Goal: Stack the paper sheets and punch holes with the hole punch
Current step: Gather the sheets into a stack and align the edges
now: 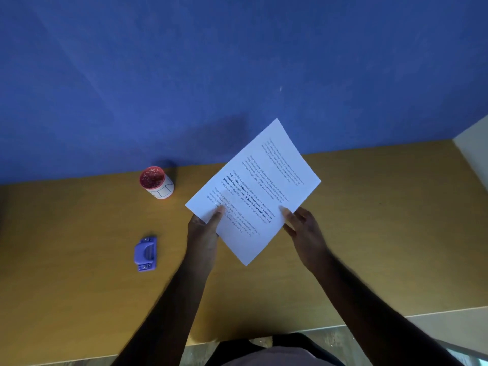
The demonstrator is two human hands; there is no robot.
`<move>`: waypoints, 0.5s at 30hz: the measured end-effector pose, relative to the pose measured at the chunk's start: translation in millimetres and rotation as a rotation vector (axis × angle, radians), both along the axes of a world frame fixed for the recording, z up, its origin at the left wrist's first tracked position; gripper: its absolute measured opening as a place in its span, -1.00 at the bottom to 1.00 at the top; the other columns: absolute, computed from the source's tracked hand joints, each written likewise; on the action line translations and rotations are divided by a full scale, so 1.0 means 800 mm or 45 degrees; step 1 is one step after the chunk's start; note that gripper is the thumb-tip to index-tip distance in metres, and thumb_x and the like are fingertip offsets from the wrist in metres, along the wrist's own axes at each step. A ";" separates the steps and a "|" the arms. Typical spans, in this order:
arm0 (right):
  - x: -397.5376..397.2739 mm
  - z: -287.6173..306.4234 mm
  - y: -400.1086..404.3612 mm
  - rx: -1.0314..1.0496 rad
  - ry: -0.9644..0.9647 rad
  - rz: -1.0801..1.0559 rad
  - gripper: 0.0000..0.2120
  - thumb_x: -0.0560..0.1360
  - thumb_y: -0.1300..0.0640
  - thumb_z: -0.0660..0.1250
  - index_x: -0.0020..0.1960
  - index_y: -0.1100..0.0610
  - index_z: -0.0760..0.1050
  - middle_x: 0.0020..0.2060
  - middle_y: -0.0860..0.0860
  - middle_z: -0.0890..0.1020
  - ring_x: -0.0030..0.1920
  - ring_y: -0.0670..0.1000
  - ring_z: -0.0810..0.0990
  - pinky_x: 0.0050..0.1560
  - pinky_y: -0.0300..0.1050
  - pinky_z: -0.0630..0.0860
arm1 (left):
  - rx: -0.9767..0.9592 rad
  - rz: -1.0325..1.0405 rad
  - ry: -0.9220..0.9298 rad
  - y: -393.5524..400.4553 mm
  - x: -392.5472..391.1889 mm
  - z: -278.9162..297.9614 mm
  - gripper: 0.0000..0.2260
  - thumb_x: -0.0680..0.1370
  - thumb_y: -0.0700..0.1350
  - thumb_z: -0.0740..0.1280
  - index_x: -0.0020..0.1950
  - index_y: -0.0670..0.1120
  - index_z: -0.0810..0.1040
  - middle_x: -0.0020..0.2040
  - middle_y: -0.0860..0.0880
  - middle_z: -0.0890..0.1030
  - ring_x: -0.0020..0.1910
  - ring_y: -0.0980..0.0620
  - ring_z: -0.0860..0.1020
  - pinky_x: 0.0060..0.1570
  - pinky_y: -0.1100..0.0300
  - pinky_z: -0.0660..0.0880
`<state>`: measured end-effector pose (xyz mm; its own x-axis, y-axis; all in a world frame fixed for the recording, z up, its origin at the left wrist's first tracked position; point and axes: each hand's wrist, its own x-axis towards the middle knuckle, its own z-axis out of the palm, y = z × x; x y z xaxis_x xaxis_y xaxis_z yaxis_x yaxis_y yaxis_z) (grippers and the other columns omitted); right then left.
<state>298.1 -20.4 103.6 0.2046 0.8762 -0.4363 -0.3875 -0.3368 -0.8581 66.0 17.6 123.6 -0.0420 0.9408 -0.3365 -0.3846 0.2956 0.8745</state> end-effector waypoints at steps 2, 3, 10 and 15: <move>-0.010 0.015 -0.003 0.057 0.090 0.041 -0.66 0.65 0.12 0.37 0.38 0.21 0.54 0.30 0.08 0.67 0.34 0.08 0.63 0.36 0.06 0.54 | -0.019 -0.016 -0.031 -0.006 0.002 -0.001 -0.68 0.64 -0.26 0.39 0.39 -0.07 0.59 0.36 -0.11 0.65 0.38 -0.15 0.58 0.44 -0.26 0.43; -0.011 0.018 -0.004 0.078 0.126 0.052 -0.67 0.67 0.13 0.34 0.39 0.20 0.53 0.32 0.09 0.66 0.34 0.09 0.63 0.33 0.06 0.56 | -0.026 -0.024 -0.050 -0.010 0.004 -0.002 -0.68 0.64 -0.26 0.38 0.38 -0.07 0.59 0.36 -0.11 0.65 0.39 -0.15 0.58 0.44 -0.25 0.44; -0.005 0.009 0.003 0.088 -0.016 0.005 -0.71 0.66 0.20 0.36 0.36 0.23 0.54 0.27 0.16 0.68 0.28 0.20 0.66 0.24 0.18 0.60 | -0.095 -0.062 -0.044 -0.037 0.005 -0.009 -0.66 0.63 -0.28 0.40 0.40 -0.07 0.58 0.32 -0.09 0.67 0.32 -0.12 0.64 0.30 -0.16 0.55; 0.005 0.000 0.004 0.074 -0.346 0.060 -0.76 0.62 0.18 0.41 0.28 0.14 0.60 0.13 0.09 0.75 0.13 0.19 0.73 0.07 0.22 0.69 | -0.164 0.006 0.014 -0.043 -0.017 -0.028 -0.69 0.61 -0.26 0.43 0.35 -0.12 0.60 0.25 -0.14 0.70 0.22 -0.09 0.68 0.21 -0.08 0.59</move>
